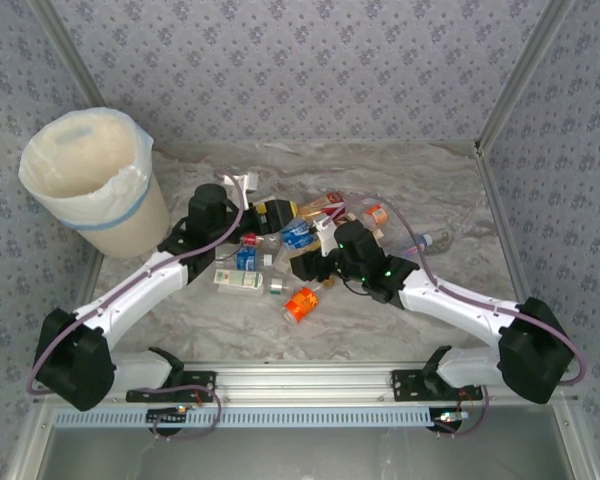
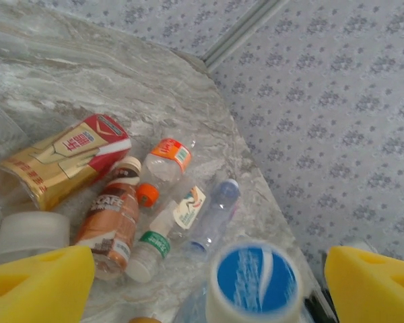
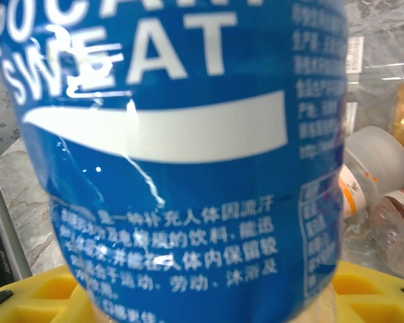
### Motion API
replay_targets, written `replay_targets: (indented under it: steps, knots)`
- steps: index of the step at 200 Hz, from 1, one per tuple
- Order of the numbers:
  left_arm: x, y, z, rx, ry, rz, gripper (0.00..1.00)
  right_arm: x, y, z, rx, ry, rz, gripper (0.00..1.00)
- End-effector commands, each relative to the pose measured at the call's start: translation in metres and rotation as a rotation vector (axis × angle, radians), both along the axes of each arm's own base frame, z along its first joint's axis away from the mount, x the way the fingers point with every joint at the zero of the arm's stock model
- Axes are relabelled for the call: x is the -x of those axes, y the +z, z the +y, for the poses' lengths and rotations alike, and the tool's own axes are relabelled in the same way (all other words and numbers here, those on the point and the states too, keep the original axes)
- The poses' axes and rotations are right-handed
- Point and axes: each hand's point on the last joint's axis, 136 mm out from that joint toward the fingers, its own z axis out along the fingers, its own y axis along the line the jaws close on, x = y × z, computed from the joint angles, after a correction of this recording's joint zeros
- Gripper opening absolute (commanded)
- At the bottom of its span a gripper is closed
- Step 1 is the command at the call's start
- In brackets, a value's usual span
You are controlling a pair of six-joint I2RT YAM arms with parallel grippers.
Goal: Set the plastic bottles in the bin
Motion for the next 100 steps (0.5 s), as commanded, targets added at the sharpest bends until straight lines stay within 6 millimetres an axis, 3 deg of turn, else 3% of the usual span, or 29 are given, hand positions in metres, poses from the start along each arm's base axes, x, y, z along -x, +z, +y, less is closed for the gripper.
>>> replay_targets:
  steps: [1, 28, 44, 75, 100]
  knots:
    - [-0.009, 0.016, 0.003, -0.036, 0.033, -0.032, 0.71, 0.000, 0.018, 0.013, -0.021, 0.043, -0.061, 0.50]
    - [-0.005, 0.014, -0.003, -0.073, -0.011, -0.027, 0.54, -0.001, 0.020, 0.013, -0.020, 0.038, -0.066, 0.50]
    - [-0.001, 0.010, -0.007, -0.089, -0.038, -0.025, 0.53, -0.003, 0.022, 0.013, -0.021, 0.030, -0.069, 0.50]
    - [0.009, 0.009, -0.012, -0.091, -0.098, -0.033, 0.62, -0.004, 0.023, 0.014, -0.016, 0.024, -0.066, 0.50]
    - [0.010, 0.009, -0.014, -0.107, -0.105, -0.044, 0.46, -0.004, 0.026, 0.015, -0.019, 0.032, -0.072, 0.50]
